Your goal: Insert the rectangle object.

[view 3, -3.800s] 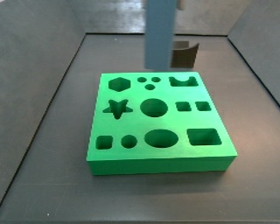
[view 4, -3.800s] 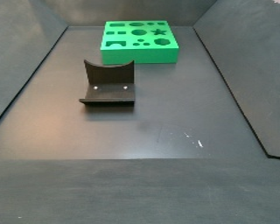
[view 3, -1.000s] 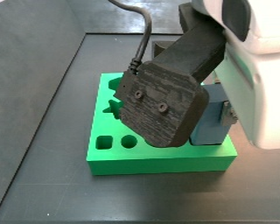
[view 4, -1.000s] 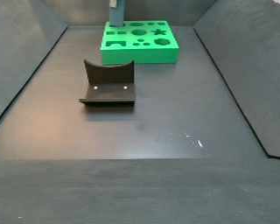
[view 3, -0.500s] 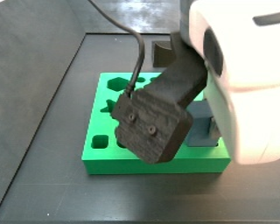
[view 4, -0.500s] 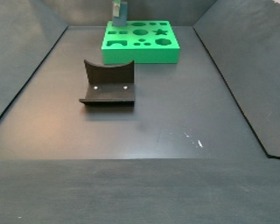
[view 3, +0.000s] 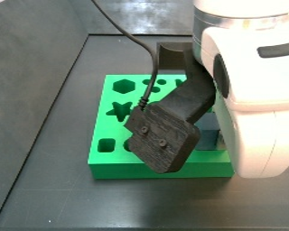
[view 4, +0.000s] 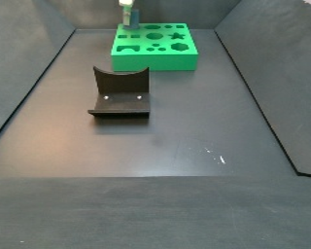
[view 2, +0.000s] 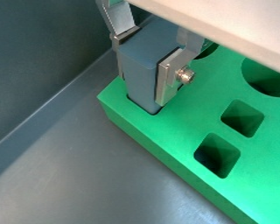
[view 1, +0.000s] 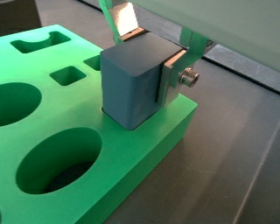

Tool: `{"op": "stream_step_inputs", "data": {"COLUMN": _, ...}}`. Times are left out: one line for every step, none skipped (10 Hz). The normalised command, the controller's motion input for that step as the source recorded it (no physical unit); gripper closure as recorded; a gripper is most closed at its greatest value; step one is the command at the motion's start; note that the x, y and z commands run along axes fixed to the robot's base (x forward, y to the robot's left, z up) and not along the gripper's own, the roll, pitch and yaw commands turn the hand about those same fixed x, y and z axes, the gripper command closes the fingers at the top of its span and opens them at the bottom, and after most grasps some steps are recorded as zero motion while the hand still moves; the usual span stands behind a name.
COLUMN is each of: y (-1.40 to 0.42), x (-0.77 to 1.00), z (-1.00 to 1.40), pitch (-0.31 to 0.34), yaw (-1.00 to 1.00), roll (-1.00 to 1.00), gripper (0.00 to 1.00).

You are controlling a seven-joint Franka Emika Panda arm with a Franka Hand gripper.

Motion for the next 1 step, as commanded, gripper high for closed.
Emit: {"op": "stream_step_inputs", "data": {"y": 0.00, "x": 0.00, "z": 0.00, "pitch": 0.000, "yaw": 0.00, "roll": 0.00, "gripper": 1.00}}
